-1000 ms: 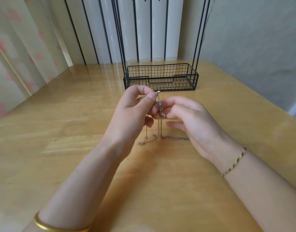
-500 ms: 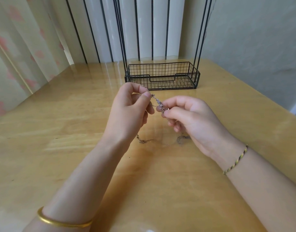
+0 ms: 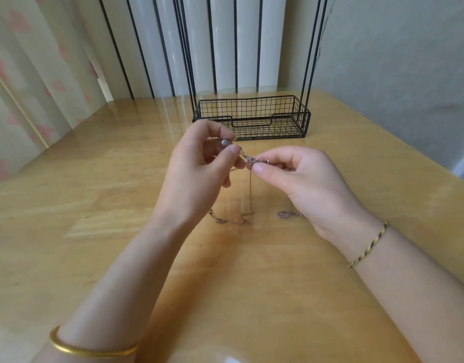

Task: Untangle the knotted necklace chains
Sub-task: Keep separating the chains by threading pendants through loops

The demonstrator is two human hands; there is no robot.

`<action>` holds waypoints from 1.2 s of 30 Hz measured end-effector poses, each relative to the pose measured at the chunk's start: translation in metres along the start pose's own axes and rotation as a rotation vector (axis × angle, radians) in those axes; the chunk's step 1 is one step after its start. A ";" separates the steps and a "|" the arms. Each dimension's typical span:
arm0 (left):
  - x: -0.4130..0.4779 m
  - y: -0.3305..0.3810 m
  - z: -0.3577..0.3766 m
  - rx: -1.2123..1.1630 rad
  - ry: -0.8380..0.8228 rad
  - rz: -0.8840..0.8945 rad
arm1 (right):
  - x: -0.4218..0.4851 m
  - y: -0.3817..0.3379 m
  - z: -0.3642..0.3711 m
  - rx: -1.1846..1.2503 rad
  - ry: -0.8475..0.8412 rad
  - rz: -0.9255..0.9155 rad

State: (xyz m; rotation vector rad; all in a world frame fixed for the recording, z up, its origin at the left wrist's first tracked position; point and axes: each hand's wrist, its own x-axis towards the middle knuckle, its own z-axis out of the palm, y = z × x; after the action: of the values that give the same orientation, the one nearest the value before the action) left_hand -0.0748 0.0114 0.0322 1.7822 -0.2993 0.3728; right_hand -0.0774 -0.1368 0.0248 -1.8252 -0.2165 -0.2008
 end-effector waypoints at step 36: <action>0.000 0.002 -0.008 0.042 -0.252 -0.049 | -0.001 -0.001 -0.001 0.110 -0.110 0.088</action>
State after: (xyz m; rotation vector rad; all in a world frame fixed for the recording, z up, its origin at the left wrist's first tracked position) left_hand -0.0762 0.0190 0.0359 1.8765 -0.4265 0.1198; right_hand -0.0788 -0.1371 0.0260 -1.7338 -0.2198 -0.0267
